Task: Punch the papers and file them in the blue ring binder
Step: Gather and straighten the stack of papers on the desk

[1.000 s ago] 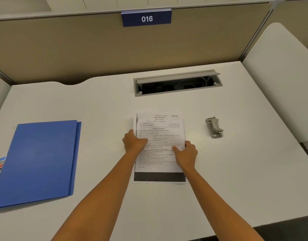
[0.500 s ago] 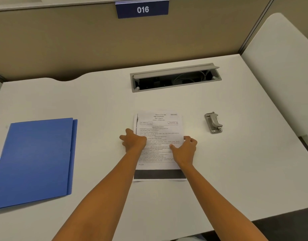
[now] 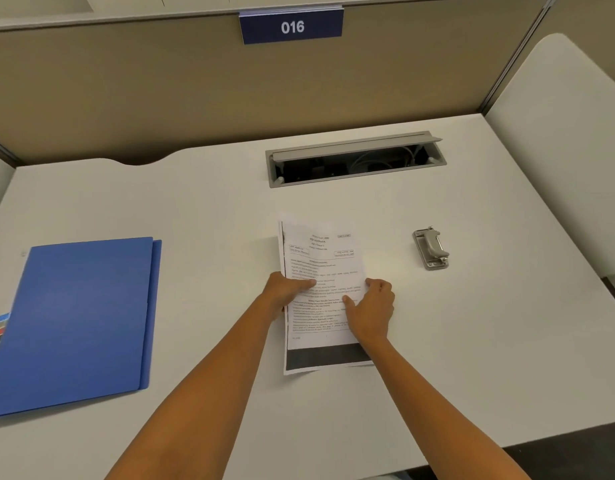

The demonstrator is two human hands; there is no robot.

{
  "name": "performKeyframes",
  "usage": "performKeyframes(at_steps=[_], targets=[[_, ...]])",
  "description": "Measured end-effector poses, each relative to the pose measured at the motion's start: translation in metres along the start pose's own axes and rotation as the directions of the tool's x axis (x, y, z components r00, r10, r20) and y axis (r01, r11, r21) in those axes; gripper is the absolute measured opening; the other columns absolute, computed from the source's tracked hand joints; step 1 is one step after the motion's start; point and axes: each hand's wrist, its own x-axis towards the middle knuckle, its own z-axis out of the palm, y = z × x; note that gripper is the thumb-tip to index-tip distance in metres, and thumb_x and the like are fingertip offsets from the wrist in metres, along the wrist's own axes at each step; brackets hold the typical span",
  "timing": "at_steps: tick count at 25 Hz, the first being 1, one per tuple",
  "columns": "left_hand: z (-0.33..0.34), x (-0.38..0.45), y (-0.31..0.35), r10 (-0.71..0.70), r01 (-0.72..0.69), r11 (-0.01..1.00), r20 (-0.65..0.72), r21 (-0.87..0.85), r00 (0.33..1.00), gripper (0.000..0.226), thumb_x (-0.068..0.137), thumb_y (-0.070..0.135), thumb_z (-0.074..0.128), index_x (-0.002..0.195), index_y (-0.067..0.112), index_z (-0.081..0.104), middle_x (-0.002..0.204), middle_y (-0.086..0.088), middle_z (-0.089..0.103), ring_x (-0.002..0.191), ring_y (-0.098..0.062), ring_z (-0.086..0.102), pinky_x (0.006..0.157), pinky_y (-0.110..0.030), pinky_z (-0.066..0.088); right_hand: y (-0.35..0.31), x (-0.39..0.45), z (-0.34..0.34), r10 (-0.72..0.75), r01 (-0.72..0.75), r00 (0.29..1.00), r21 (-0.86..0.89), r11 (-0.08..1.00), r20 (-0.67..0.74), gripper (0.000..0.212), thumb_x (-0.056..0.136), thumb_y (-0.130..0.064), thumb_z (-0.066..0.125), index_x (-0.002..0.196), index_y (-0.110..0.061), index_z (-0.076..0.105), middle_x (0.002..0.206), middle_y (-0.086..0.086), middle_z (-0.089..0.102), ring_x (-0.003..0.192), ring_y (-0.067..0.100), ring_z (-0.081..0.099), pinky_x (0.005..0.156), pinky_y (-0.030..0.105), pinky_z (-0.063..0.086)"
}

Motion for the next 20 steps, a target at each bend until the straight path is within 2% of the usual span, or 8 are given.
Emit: performKeyframes(at_steps=[3, 6, 7, 9, 12, 14, 16, 20], targets=[[-0.007, -0.008, -0.003, 0.070, -0.071, 0.997, 0.065, 0.019, 0.995, 0.040, 0.083, 0.013, 0.075, 0.122, 0.013, 0.065, 0.120, -0.010, 0.069, 0.103, -0.028, 0.069, 0.089, -0.046, 0.056, 0.005, 0.007, -0.009, -0.033, 0.026, 0.998, 0.101, 0.995, 0.062, 0.069, 0.073, -0.040, 0.078, 0.126, -0.013, 0.043, 0.129, 0.004, 0.044, 0.117, 0.020, 0.045, 0.098, 0.032, 0.041], [-0.021, -0.019, 0.003, 0.068, -0.061, 0.997, 0.192, -0.044, 0.979, 0.037, 0.082, 0.015, 0.076, 0.118, 0.017, 0.066, 0.113, -0.008, 0.073, 0.099, -0.026, 0.072, 0.085, -0.044, 0.058, 0.002, 0.017, -0.030, 0.037, -0.126, 0.975, 0.410, 0.903, 0.217, 0.091, 0.065, -0.046, 0.082, 0.135, -0.016, 0.033, 0.124, 0.000, 0.049, 0.109, 0.018, 0.053, 0.091, 0.035, 0.050], [-0.024, -0.024, 0.007, 0.070, -0.055, 0.996, 0.224, -0.072, 0.972, 0.037, 0.082, 0.016, 0.076, 0.118, 0.017, 0.067, 0.112, -0.007, 0.073, 0.099, -0.026, 0.072, 0.085, -0.044, 0.058, -0.001, 0.019, -0.040, 0.027, -0.167, 0.959, 0.483, 0.860, 0.283, 0.089, 0.066, -0.045, 0.082, 0.135, -0.018, 0.034, 0.122, -0.002, 0.054, 0.105, 0.018, 0.059, 0.086, 0.034, 0.053], [-0.028, -0.031, 0.014, 0.109, -0.083, 0.990, 0.249, -0.111, 0.962, 0.040, 0.080, 0.016, 0.077, 0.118, 0.017, 0.066, 0.111, -0.007, 0.074, 0.101, -0.027, 0.071, 0.087, -0.045, 0.057, -0.009, 0.021, -0.056, -0.074, -0.138, 0.940, 0.567, 0.812, 0.334, 0.066, 0.070, -0.039, 0.080, 0.125, -0.019, 0.051, 0.116, -0.005, 0.065, 0.096, 0.018, 0.067, 0.075, 0.029, 0.056], [-0.029, -0.039, 0.024, 0.216, -0.197, 0.973, 0.177, -0.118, 0.960, 0.045, 0.078, 0.020, 0.079, 0.121, 0.015, 0.065, 0.111, -0.006, 0.074, 0.100, -0.027, 0.071, 0.087, -0.048, 0.057, -0.021, 0.014, -0.072, -0.173, -0.105, 0.936, 0.710, 0.696, 0.308, 0.034, 0.074, -0.025, 0.079, 0.105, -0.017, 0.068, 0.103, -0.001, 0.073, 0.087, 0.022, 0.072, 0.068, 0.030, 0.058], [-0.031, -0.043, 0.030, 0.275, -0.264, 0.959, 0.123, -0.101, 0.954, 0.046, 0.077, 0.022, 0.080, 0.120, 0.015, 0.065, 0.111, -0.005, 0.074, 0.099, -0.026, 0.072, 0.087, -0.048, 0.058, -0.030, 0.008, -0.075, -0.205, -0.123, 0.927, 0.770, 0.626, 0.314, 0.032, 0.074, -0.020, 0.078, 0.104, -0.014, 0.068, 0.102, 0.004, 0.073, 0.087, 0.028, 0.071, 0.070, 0.038, 0.059], [-0.032, -0.048, 0.035, 0.328, -0.324, 0.944, 0.067, -0.067, 0.942, 0.044, 0.078, 0.022, 0.080, 0.119, 0.016, 0.066, 0.111, -0.004, 0.073, 0.100, -0.025, 0.071, 0.086, -0.044, 0.059, -0.040, 0.003, -0.075, -0.240, -0.103, 0.922, 0.788, 0.607, 0.304, 0.036, 0.075, -0.017, 0.078, 0.108, -0.013, 0.065, 0.104, 0.005, 0.072, 0.089, 0.028, 0.070, 0.072, 0.042, 0.059], [-0.029, -0.063, 0.047, 0.464, -0.468, 0.880, -0.072, -0.076, 0.883, 0.035, 0.080, 0.020, 0.079, 0.113, 0.018, 0.067, 0.108, 0.001, 0.071, 0.101, -0.016, 0.068, 0.080, -0.031, 0.059, -0.065, -0.008, -0.080, -0.312, 0.073, 0.941, 0.823, 0.564, 0.131, 0.031, 0.078, -0.009, 0.075, 0.108, -0.009, 0.066, 0.101, 0.005, 0.070, 0.091, 0.017, 0.069, 0.070, 0.029, 0.059]])
